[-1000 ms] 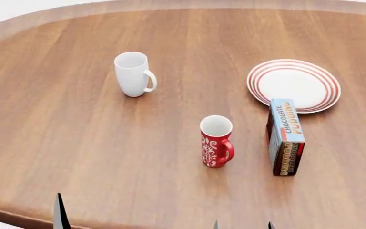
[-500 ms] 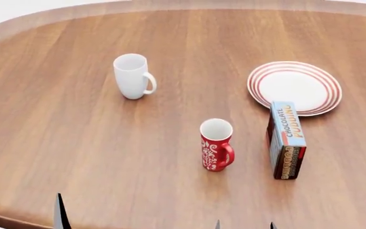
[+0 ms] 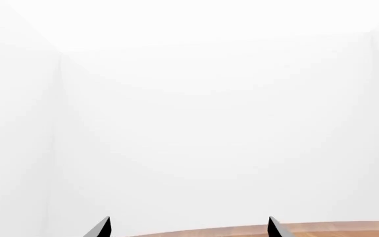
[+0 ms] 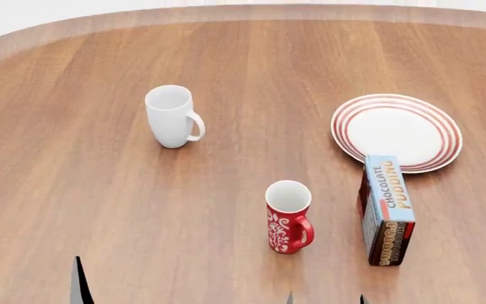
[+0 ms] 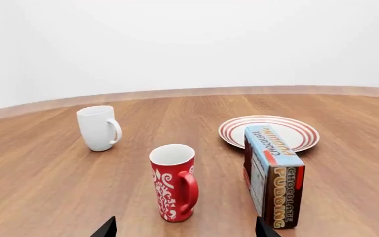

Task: Pick up the red mug and put it on the plate

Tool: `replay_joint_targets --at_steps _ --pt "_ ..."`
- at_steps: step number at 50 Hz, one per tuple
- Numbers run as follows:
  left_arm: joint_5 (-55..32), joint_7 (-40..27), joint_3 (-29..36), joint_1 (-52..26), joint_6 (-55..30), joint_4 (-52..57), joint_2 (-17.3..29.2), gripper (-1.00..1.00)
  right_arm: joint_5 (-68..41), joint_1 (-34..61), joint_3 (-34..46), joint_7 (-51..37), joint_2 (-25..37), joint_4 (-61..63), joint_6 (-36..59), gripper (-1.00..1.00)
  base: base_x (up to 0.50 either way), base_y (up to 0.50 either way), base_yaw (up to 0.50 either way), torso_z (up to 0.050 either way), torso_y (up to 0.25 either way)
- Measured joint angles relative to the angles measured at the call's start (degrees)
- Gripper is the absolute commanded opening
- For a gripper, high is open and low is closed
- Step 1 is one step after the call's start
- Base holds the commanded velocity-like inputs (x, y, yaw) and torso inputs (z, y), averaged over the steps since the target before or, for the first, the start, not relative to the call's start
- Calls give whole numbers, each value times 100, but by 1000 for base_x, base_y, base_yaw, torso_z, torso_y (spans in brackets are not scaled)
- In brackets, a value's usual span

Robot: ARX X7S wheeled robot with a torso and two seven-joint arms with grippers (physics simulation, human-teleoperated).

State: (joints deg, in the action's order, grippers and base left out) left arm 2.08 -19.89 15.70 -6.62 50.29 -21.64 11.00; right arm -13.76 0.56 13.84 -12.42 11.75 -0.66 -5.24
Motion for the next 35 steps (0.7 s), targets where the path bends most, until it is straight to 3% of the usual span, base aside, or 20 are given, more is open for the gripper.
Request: replay_joint_targets --at_steps 35 --pt "-33 -91 104 -26 35 -19 60 100 -69 28 87 -58 63 -44 -54 100 181 0 0 0 0"
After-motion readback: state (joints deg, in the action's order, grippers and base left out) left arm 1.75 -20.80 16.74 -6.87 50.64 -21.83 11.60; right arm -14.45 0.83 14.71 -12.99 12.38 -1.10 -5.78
